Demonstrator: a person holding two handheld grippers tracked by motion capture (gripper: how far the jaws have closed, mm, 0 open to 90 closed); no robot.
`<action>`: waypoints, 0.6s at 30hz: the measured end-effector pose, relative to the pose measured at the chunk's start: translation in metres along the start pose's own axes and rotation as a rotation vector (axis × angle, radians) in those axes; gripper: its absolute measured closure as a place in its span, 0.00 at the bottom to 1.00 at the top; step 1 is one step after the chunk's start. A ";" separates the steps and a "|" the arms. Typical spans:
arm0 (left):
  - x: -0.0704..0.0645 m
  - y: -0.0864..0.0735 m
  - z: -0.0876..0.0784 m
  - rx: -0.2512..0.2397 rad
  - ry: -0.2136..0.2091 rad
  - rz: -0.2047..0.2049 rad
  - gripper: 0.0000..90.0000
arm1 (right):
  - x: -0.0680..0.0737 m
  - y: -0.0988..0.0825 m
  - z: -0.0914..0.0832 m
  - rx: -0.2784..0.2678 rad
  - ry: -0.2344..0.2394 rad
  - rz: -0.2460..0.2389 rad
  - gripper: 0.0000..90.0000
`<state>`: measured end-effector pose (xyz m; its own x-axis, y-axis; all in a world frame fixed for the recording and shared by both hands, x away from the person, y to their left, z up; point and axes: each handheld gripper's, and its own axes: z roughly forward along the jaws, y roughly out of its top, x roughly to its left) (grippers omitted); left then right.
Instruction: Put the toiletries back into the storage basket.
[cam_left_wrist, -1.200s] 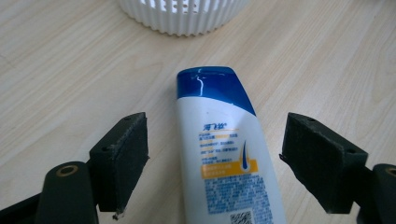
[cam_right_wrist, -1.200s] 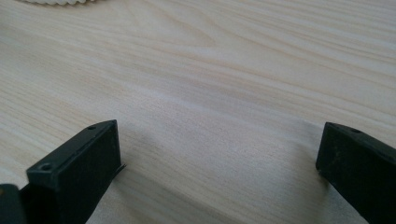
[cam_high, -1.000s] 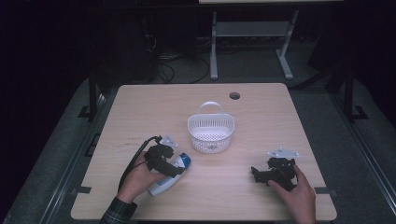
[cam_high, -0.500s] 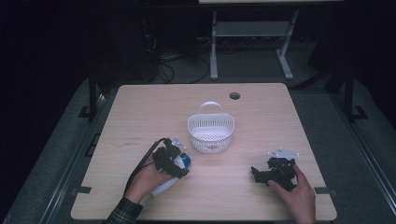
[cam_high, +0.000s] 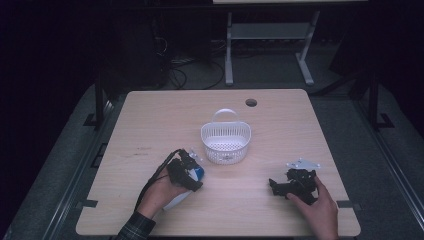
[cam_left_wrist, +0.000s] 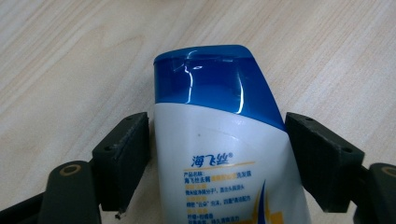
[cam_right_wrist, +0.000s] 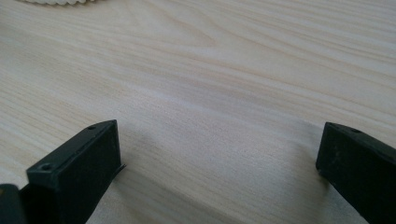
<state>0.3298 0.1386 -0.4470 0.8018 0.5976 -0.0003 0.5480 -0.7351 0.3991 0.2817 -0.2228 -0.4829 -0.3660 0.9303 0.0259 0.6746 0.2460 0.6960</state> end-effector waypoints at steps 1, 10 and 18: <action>0.000 0.000 0.000 -0.002 -0.001 -0.002 0.30 | 0.000 0.000 0.000 0.000 0.000 -0.001 0.00; -0.001 0.000 -0.002 -0.001 -0.002 -0.007 0.35 | 0.000 0.000 0.000 0.000 0.000 0.000 0.00; 0.000 -0.001 -0.006 -0.033 -0.018 -0.009 0.38 | 0.000 0.000 0.000 0.000 0.000 0.000 0.00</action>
<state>0.3274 0.1409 -0.4414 0.8010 0.5983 -0.0207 0.5476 -0.7184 0.4291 0.2817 -0.2228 -0.4829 -0.3659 0.9303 0.0262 0.6746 0.2457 0.6961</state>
